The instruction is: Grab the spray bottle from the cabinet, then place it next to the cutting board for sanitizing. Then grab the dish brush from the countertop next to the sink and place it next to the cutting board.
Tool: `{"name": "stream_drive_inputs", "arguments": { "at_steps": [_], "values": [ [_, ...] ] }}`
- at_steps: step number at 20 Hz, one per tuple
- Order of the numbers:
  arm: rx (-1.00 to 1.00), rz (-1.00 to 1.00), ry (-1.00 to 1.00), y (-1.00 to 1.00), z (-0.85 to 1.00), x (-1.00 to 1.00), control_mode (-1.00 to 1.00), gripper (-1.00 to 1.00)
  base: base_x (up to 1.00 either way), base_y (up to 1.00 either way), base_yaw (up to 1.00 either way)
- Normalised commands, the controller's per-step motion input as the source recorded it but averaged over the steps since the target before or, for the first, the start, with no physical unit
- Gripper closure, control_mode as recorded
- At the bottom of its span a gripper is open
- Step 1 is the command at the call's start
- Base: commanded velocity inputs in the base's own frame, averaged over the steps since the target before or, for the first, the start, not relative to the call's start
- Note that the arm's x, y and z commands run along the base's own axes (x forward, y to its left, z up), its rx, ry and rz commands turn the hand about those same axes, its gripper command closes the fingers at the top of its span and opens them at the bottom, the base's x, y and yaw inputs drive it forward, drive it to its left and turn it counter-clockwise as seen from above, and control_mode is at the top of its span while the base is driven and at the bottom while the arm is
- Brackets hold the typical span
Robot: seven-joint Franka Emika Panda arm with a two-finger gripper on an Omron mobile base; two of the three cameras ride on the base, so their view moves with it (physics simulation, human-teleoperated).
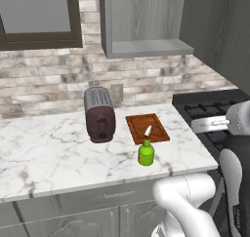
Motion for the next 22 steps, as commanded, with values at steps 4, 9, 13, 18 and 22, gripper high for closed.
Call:
{"name": "stream_drive_inputs", "arguments": {
  "at_steps": [4,9,13,18,22],
  "values": [
    [0.0,0.0,-0.18,0.0,0.1,-0.42,-1.0,-1.0,0.0,0.0,0.0],
    [0.0,-0.02,-0.2,0.0,0.23,-0.42,-1.0,-1.0,0.0,0.0,0.0],
    [0.0,-0.05,-0.17,0.03,0.22,-0.39,-1.0,-1.0,0.0,0.0,0.0],
    [0.0,-0.02,-0.02,0.01,0.04,-0.1,1.0,-1.0,-0.57,0.0,-0.09],
    [0.0,0.0,0.0,0.0,0.0,0.0,1.0,-1.0,-0.88,0.0,-0.06]
  ]
}}
